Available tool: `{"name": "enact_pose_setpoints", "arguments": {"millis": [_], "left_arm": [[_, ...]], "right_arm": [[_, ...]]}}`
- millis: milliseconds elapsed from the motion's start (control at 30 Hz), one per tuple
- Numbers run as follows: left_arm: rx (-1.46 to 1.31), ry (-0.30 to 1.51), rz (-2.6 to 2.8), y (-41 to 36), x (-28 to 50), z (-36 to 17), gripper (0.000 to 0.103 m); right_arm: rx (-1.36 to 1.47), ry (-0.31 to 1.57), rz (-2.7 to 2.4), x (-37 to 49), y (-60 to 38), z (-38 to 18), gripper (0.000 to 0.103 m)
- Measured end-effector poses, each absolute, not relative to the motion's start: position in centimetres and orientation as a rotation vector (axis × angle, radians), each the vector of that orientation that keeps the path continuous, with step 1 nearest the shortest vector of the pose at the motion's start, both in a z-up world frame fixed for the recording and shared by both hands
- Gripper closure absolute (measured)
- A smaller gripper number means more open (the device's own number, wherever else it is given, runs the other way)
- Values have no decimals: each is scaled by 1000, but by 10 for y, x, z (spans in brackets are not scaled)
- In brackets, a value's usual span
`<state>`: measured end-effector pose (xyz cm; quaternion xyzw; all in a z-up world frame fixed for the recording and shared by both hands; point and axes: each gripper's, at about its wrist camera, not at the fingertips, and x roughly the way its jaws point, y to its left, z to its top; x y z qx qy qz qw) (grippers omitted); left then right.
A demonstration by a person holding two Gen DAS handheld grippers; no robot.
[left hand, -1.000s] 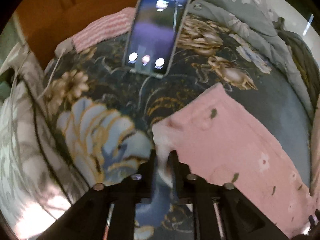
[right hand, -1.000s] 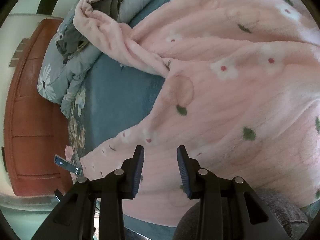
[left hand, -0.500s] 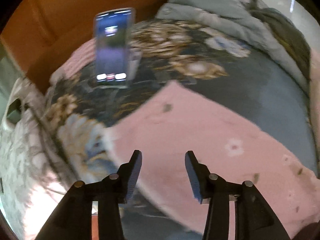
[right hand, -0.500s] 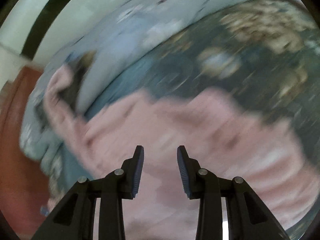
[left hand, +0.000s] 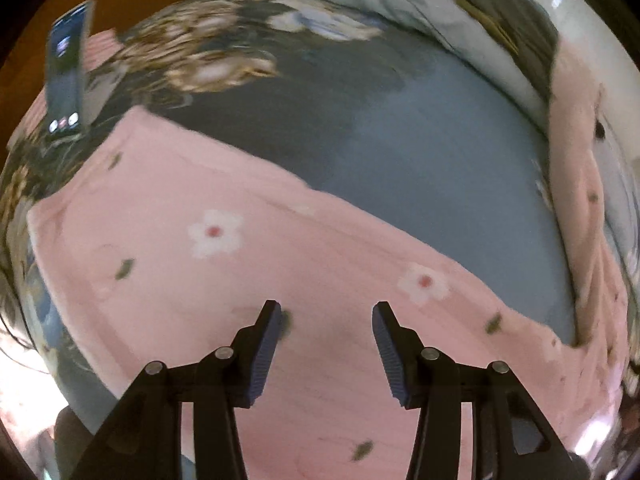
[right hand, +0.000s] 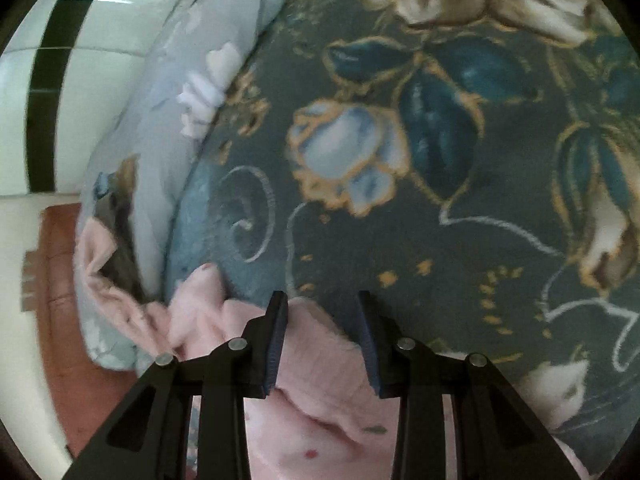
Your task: Fold clothes
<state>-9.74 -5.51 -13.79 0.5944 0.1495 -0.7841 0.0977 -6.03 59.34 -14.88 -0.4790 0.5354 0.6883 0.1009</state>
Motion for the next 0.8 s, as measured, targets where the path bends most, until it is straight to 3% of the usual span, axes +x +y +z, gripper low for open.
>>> {"name": "enact_pose_setpoints", "arguments": {"millis": [133, 300, 600, 633, 733, 800], "left_arm": [[1793, 359, -2351, -37, -106, -133, 52], [1819, 348, -2374, -19, -114, -129, 50], [1807, 282, -2404, -8, -110, -118, 49], [1804, 287, -2403, -9, -108, -117, 49], [1802, 299, -2399, -6, -103, -115, 49], [1801, 296, -2402, -5, -104, -114, 49]], "right_arm": [[-1502, 1575, 2127, -51, 576, -133, 67], [-1555, 1709, 2202, -52, 557, -141, 67], [-1418, 1916, 2027, -72, 572, -172, 65], [-1384, 1939, 2008, -70, 575, -172, 68], [-1285, 1932, 1983, -60, 590, -166, 93], [-1210, 1920, 2018, -56, 602, -153, 94]]}}
